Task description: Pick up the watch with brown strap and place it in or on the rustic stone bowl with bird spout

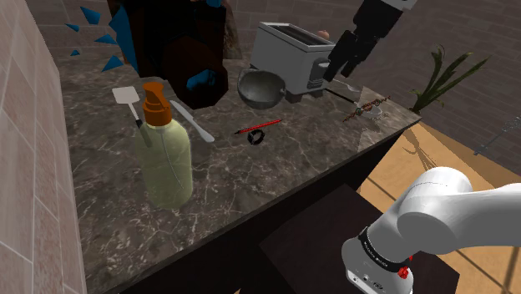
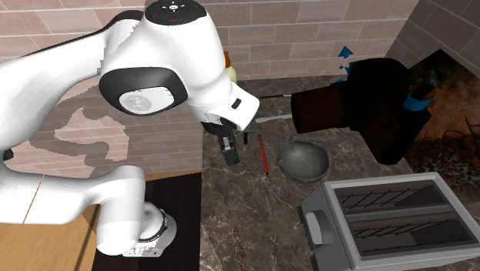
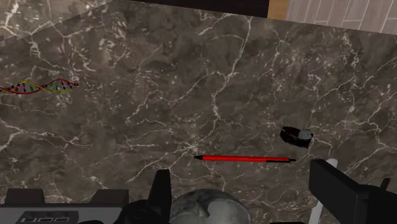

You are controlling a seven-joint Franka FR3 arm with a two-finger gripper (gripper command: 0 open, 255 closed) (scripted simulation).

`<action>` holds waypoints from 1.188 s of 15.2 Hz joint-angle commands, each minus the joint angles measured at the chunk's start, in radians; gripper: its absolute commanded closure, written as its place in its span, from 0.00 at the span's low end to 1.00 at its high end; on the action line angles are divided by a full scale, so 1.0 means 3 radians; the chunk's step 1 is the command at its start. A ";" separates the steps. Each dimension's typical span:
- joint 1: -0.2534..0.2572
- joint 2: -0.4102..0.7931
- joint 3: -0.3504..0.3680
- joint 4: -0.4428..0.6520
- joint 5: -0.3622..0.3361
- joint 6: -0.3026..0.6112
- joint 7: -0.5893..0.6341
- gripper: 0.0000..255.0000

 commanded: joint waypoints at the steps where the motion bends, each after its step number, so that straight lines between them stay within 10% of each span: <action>1: 0.0000 0.0000 0.0000 0.0000 0.0000 0.0000 0.0000 0.00; 18: -0.0007 0.0930 0.1373 -0.0515 -0.0055 0.1577 0.1231 0.00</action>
